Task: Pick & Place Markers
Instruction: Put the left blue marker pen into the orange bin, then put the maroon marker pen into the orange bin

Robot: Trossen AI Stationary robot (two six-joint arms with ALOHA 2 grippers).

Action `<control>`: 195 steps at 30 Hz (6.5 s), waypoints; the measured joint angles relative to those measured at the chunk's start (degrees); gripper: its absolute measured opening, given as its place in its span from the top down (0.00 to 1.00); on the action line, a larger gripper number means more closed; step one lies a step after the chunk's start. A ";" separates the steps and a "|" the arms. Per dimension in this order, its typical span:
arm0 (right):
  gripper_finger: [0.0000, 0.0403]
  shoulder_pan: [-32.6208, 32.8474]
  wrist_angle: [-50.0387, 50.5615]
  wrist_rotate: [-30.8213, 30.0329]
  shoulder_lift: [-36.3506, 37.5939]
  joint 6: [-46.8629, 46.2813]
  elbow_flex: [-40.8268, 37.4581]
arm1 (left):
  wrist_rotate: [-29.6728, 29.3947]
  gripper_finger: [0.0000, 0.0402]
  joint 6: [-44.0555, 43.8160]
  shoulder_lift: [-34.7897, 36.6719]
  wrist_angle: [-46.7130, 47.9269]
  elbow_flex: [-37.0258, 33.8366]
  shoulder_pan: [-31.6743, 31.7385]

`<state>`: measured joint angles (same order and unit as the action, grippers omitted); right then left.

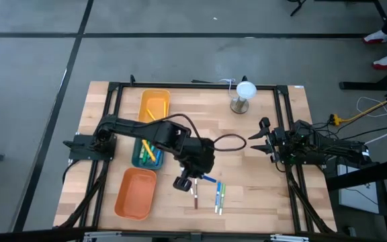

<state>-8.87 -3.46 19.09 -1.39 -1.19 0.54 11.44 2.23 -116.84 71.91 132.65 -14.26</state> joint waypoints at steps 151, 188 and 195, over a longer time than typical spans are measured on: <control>0.58 -0.01 0.00 0.00 0.01 0.00 0.00 | -26.82 0.81 37.30 25.87 -38.65 -74.51 -1.78; 0.58 0.00 0.00 -0.01 0.00 0.00 0.00 | -14.57 0.86 51.48 1.44 -30.64 -55.72 1.71; 0.58 0.00 0.00 0.00 0.00 0.00 0.00 | -13.09 0.92 46.61 1.39 -30.61 -55.76 2.40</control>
<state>-8.87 -3.46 19.09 -1.38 -1.19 0.54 -1.65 48.84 -115.44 41.31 76.89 -11.86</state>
